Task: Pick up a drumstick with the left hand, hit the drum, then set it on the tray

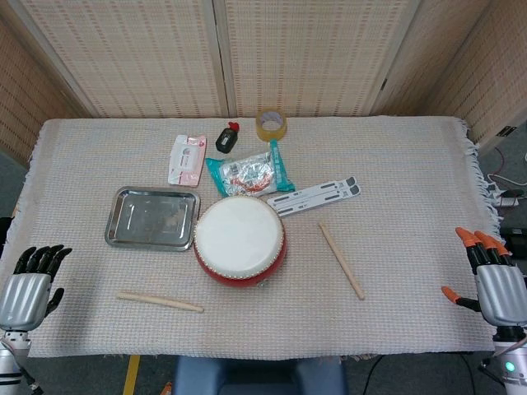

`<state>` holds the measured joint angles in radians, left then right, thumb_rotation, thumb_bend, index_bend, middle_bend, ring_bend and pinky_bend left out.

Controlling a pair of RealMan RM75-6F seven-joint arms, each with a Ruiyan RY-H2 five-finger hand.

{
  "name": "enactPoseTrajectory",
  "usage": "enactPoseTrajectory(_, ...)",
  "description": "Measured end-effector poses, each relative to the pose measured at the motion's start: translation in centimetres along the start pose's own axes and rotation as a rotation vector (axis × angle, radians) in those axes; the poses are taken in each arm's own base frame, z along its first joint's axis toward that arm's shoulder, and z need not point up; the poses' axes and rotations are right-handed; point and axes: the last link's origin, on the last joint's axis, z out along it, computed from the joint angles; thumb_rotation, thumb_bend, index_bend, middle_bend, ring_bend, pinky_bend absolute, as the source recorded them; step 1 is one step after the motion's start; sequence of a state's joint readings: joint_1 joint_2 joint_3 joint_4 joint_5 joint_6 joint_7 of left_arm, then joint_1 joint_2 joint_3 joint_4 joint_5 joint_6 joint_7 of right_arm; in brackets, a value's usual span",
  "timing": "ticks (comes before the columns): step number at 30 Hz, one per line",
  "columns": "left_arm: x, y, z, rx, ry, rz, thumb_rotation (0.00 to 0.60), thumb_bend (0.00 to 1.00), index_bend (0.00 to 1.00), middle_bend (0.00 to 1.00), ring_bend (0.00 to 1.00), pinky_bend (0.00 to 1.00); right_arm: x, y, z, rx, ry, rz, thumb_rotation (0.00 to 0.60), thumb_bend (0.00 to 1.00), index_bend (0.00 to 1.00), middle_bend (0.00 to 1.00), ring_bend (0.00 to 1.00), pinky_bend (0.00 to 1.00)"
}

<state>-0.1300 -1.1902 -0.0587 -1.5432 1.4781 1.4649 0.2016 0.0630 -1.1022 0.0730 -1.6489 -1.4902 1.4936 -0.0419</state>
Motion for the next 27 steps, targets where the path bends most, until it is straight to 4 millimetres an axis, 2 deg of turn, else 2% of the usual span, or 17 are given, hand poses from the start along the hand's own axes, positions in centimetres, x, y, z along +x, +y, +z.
enactPoseTrajectory(16, 0.4, 0.8, 0.1, -0.045, 0.009, -0.014, 0.6, 0.3, 0.2, 0.17, 0.15, 0.11, 0.5, 0.4, -0.7, -0.002, 0.047, 0.006, 0.6, 0.06, 0.07, 0.12, 0.0, 0.13)
enactPoseTrajectory(21, 0.1, 1.8, 0.5, -0.096, -0.007, -0.045, 0.6, 0.33, 0.25, 0.18, 0.16, 0.11, 0.6, 0.5, -0.9, -0.003, 0.06, 0.006, 0.6, 0.06, 0.07, 0.12, 0.0, 0.13)
enactPoseTrajectory(27, -1.3, 3.5, 1.1, -0.166, -0.08, -0.075, 0.6, 0.36, 0.35, 0.18, 0.17, 0.11, 0.6, 0.7, -0.9, -0.005, 0.065, 0.007, 0.6, 0.06, 0.07, 0.12, 0.0, 0.13)
